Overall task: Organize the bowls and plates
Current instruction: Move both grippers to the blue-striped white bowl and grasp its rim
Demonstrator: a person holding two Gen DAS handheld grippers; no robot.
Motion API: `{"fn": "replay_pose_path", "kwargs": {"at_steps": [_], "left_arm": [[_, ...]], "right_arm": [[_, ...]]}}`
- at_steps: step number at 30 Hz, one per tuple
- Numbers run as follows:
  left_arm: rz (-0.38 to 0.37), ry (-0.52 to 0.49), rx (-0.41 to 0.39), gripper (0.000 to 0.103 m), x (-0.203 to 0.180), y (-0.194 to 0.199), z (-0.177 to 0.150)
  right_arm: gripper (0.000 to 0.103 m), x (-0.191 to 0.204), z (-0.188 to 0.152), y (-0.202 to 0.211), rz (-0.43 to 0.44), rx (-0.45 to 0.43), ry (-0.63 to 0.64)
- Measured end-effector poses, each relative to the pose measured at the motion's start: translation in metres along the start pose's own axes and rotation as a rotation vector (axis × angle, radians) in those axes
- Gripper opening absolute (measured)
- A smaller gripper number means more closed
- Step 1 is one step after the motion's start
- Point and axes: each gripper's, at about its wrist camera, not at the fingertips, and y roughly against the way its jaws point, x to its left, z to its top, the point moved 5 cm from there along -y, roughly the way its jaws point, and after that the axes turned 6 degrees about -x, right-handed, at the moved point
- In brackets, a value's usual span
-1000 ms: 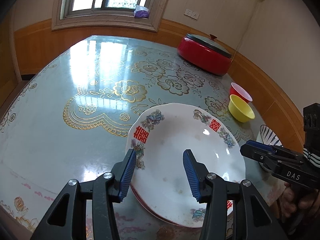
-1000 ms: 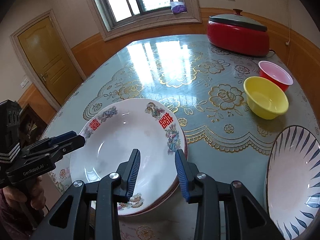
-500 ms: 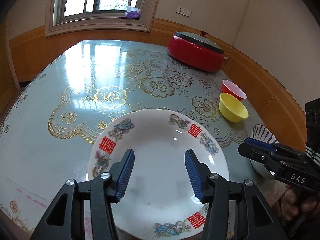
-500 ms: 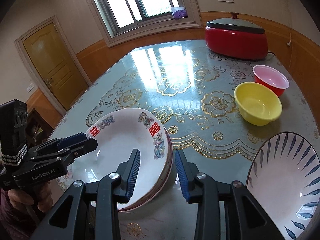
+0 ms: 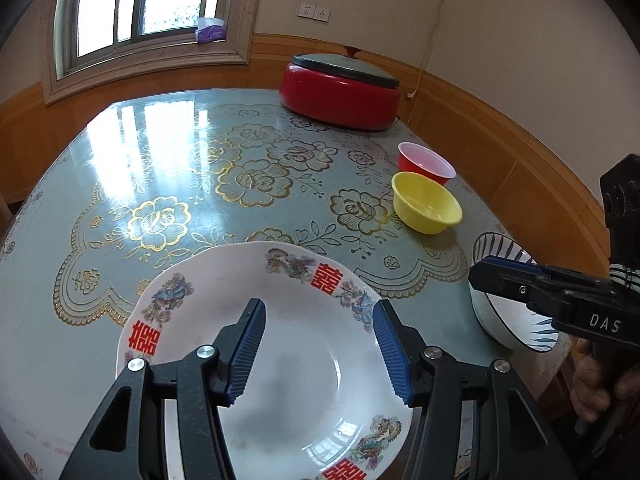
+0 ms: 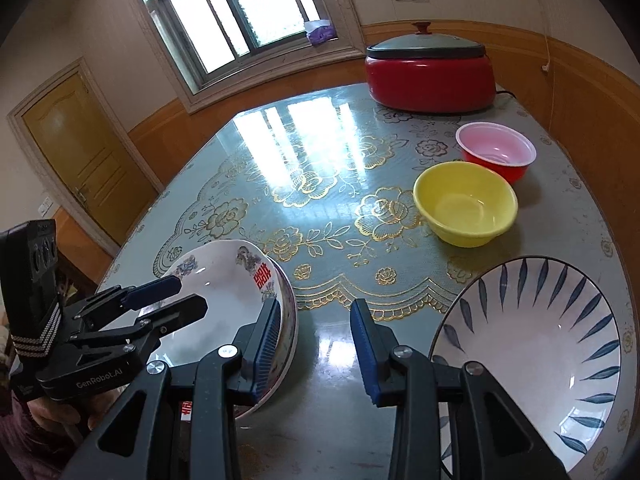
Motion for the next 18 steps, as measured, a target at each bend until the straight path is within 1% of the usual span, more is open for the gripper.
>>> {"fn": "replay_pose_path", "kwargs": {"at_steps": [2, 5, 10, 12, 14, 18], "left_arm": [[-0.012, -0.01, 0.008, 0.058, 0.001, -0.001, 0.0], [-0.037, -0.028, 0.015, 0.058, 0.006, -0.001, -0.001], [-0.095, -0.041, 0.028, 0.058, 0.012, 0.003, 0.0], [-0.145, -0.062, 0.025, 0.057, 0.006, 0.004, 0.004], [-0.166, -0.099, 0.016, 0.057, -0.007, 0.003, 0.009], [-0.249, -0.14, 0.032, 0.056, -0.041, 0.0, 0.014]], "right_arm": [[0.036, -0.008, 0.005, 0.006, -0.032, -0.012, -0.033], [0.036, -0.023, 0.013, 0.021, -0.103, -0.053, -0.081], [0.036, -0.057, 0.019, 0.057, -0.249, -0.113, -0.174], [0.036, -0.071, 0.019, 0.074, -0.318, -0.129, -0.196], [0.036, -0.09, 0.018, 0.092, -0.382, -0.138, -0.229], [0.036, -0.127, 0.013, 0.12, -0.426, -0.153, -0.299]]}}
